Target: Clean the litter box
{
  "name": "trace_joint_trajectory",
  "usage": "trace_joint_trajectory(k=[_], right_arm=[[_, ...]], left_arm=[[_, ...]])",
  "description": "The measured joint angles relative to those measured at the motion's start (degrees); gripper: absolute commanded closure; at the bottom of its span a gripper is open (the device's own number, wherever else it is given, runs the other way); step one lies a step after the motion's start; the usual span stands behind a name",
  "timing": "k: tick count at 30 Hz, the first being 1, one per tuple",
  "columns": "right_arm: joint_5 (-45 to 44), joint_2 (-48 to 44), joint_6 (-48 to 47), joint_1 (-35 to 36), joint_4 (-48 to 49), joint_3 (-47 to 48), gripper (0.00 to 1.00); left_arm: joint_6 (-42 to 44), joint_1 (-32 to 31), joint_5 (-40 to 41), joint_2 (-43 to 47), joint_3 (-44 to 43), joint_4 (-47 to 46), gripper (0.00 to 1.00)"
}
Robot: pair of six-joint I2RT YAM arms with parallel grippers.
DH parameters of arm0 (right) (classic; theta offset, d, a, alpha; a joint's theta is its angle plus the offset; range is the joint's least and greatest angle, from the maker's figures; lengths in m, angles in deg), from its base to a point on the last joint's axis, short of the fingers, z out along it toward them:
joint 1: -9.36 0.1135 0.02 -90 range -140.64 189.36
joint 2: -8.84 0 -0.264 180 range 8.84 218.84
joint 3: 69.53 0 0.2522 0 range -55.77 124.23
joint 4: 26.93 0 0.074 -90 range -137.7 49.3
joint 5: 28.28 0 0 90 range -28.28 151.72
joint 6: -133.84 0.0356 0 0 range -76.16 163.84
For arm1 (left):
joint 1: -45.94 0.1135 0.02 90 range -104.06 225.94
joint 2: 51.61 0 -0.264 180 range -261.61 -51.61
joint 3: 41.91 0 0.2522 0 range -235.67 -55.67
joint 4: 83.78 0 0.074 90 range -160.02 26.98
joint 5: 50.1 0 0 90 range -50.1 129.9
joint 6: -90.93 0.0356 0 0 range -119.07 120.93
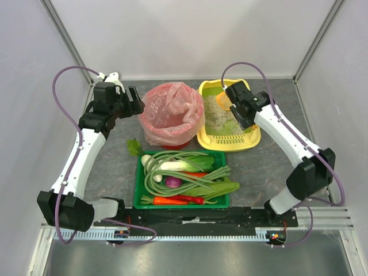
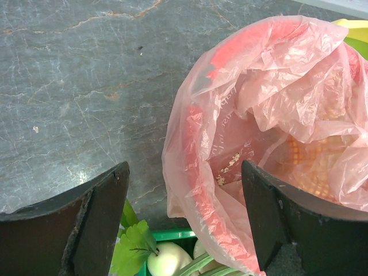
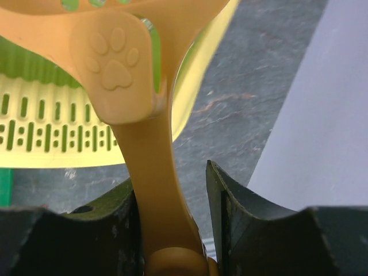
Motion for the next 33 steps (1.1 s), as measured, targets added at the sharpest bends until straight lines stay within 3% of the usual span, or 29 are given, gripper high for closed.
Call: trace_joint_trajectory(k=[12, 33], right_arm=[[8.72, 15.04, 0.83, -0.15, -13.38, 8.04, 1.00], [12.00, 22.23, 1.38, -2.86, -15.61, 11.87, 1.00]], left_arm=[[0.00, 0.02, 0.00, -0.44, -0.11, 0.00, 0.15], [0.55, 0.02, -0.02, -0.50, -0.04, -0.02, 0.15]])
